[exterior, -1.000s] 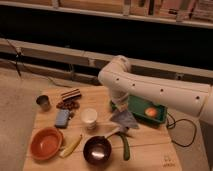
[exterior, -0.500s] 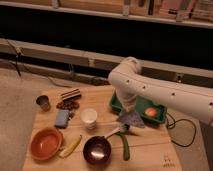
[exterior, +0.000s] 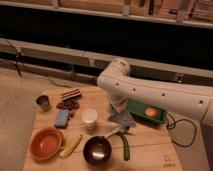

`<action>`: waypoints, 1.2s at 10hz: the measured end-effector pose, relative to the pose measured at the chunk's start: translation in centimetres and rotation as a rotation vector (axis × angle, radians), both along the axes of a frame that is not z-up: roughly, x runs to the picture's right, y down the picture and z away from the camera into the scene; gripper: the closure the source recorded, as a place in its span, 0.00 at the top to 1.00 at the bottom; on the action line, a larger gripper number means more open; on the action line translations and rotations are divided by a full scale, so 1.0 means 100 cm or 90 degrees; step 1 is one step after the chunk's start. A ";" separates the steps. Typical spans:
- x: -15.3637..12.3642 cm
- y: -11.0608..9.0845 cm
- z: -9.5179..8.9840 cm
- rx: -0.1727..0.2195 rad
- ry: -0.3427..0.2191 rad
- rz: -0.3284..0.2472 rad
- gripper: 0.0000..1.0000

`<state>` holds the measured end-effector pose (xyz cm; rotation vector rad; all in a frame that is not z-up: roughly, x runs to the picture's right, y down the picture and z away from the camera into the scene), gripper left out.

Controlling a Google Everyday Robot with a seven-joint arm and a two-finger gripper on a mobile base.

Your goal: Place towel in paper cup

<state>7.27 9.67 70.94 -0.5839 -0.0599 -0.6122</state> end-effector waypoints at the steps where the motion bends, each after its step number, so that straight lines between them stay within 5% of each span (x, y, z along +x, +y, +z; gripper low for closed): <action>1: 0.004 0.000 0.000 0.001 0.003 0.001 0.14; 3: 0.007 -0.005 -0.007 0.040 0.022 -0.006 0.04; 5: 0.009 -0.009 -0.011 0.046 0.036 -0.008 0.16; 9: 0.012 -0.005 0.004 -0.045 -0.061 0.042 0.58; 12: 0.003 -0.002 0.015 -0.082 -0.109 0.047 0.80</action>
